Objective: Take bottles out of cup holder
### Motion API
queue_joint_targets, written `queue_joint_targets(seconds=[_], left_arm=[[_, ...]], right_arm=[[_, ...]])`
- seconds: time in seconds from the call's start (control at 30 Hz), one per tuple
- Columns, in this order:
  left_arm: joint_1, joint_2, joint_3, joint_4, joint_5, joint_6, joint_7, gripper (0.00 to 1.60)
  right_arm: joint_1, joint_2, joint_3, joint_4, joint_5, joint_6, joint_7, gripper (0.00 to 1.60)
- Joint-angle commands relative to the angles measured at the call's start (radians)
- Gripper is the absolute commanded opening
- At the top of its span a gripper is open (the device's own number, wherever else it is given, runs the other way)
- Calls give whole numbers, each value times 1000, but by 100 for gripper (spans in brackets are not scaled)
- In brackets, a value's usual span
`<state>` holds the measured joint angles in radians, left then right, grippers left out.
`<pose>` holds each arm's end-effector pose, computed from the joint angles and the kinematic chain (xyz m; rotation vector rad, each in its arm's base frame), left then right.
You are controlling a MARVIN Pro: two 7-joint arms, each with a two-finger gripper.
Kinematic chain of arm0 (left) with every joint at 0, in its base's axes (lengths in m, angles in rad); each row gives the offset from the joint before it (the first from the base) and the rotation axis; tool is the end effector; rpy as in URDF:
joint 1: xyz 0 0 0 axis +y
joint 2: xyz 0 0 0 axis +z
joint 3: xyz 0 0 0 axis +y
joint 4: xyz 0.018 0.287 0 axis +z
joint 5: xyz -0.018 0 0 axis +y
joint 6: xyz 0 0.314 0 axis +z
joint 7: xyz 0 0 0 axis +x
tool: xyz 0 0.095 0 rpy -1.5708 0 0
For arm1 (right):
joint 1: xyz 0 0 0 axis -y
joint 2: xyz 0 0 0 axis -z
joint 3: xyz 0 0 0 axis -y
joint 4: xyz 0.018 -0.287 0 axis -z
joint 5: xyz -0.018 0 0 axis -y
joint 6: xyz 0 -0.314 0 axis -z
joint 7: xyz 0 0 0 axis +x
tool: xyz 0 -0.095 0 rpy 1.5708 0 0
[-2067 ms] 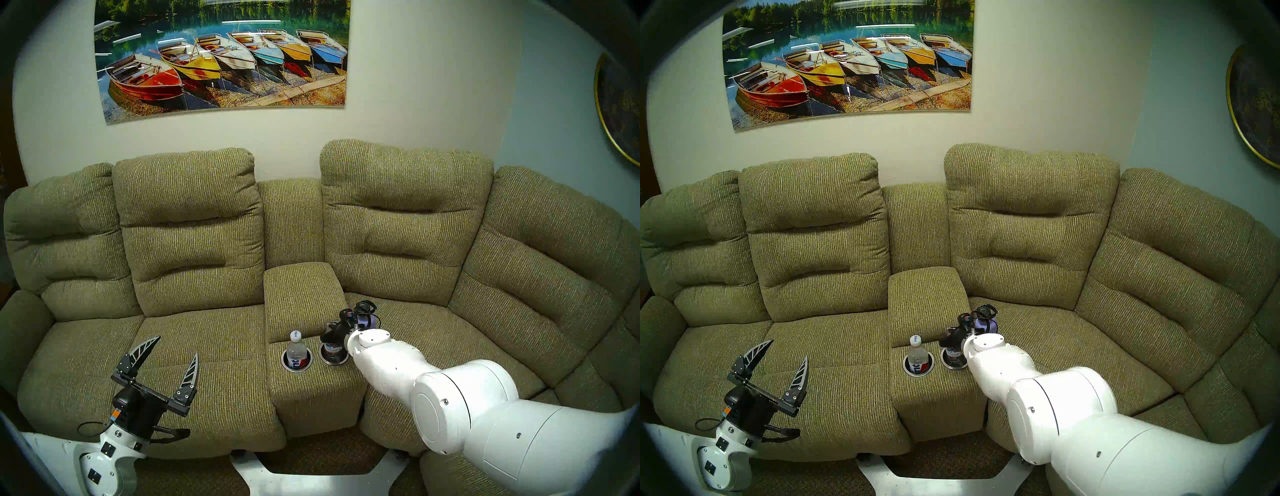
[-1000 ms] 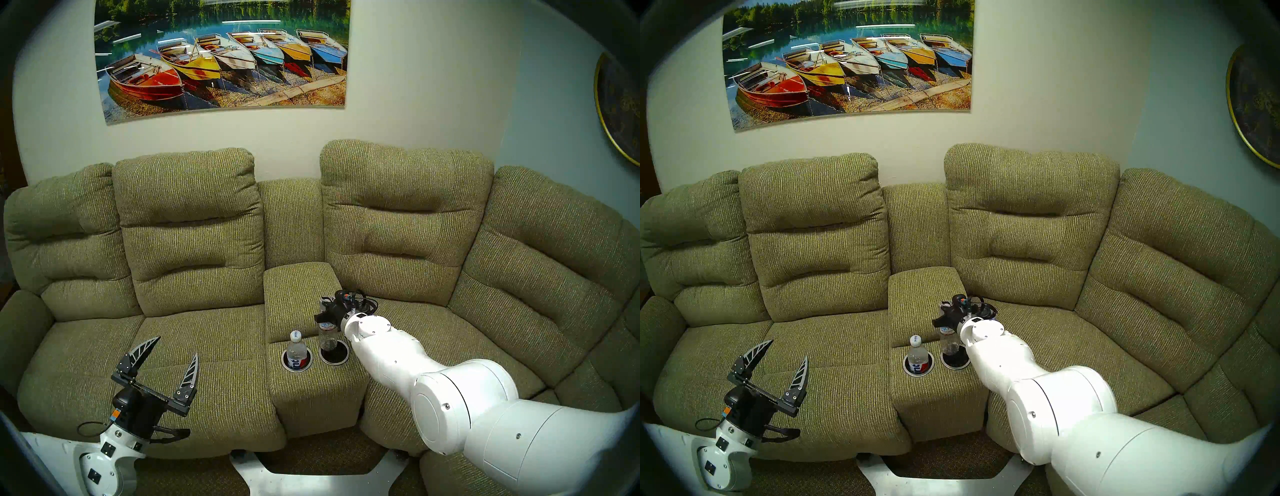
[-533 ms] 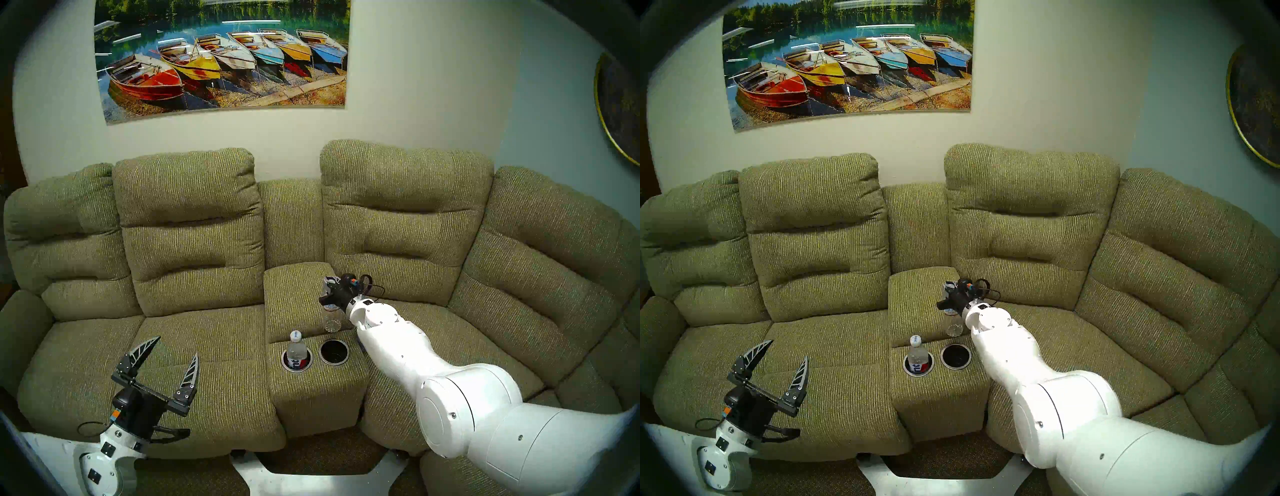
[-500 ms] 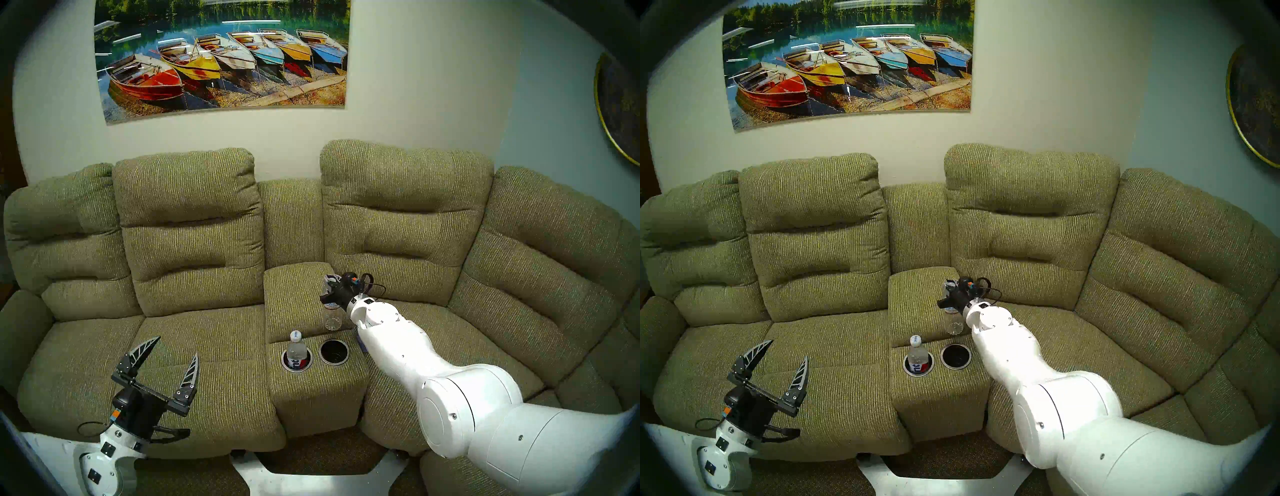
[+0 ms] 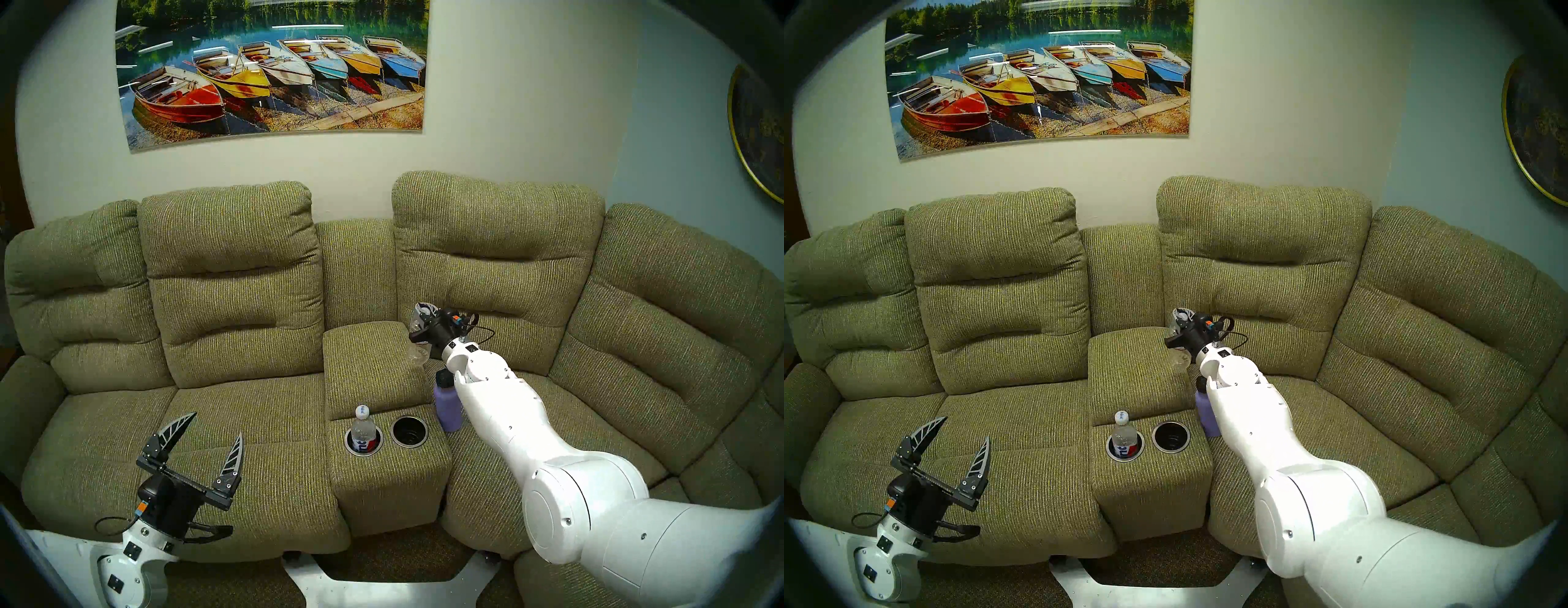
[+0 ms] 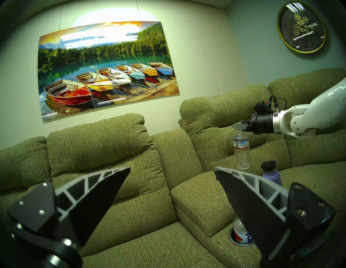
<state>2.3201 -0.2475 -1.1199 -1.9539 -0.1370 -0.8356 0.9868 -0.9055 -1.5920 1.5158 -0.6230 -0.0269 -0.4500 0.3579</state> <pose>0.1775 0.1254 -0.3098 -1.9672 0.4861 -2.3788 0.5728 0.0614 -0.3060 -1.8426 -0.5023 -2.1702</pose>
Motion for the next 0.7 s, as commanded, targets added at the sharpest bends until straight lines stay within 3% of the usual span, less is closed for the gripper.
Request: queue_joint_targets(seconds=[0.0, 0.23, 0.4, 0.63, 0.67], left_arm=[[-2, 1, -3, -2, -2, -1, 2, 160], [-3, 1, -3, -1, -2, -1, 2, 160], [-3, 1, -3, -1, -1, -1, 2, 160], [-3, 1, -3, -2, -2, -1, 3, 160], [-3, 1, -4, -2, -2, -1, 3, 160]], right_arm=[[-32, 53, 30, -111, 0, -26, -33, 0], [-118, 118, 80, -235, -13, 4, -90, 0], [-151, 150, 112, -264, -26, 13, -118, 0], [-259, 164, 144, -376, -51, 102, -142, 0], [-257, 164, 148, -354, -52, 107, -144, 0]])
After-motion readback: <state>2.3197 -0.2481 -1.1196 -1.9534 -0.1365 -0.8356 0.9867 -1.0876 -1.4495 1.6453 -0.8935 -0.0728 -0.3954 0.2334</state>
